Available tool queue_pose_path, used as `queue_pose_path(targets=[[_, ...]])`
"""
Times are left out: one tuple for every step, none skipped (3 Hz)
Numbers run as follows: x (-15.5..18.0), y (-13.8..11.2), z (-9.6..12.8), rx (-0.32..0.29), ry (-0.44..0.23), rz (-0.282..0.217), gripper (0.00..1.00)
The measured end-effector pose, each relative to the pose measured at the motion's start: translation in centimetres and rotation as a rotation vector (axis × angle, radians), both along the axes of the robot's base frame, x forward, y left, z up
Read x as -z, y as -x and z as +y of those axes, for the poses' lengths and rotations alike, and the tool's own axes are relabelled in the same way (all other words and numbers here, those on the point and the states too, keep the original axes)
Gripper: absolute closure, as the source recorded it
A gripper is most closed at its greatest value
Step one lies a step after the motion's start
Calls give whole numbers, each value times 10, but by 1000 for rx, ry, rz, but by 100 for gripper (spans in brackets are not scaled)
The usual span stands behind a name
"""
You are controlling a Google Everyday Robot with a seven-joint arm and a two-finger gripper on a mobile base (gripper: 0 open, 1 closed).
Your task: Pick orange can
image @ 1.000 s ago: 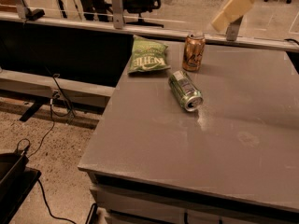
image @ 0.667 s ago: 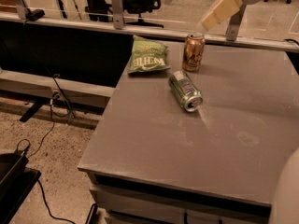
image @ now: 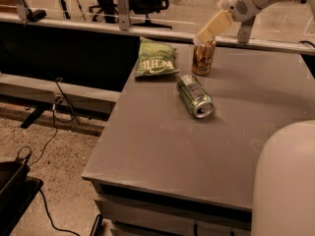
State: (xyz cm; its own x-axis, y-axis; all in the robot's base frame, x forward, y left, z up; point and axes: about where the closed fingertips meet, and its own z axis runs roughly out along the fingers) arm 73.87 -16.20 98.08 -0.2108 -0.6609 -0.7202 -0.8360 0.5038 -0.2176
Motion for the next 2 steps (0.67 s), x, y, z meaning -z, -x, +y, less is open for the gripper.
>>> queue_pose_path(targets=[[20,-12,3,11,10,32,0],[48,-19,4,23,24,86,18]])
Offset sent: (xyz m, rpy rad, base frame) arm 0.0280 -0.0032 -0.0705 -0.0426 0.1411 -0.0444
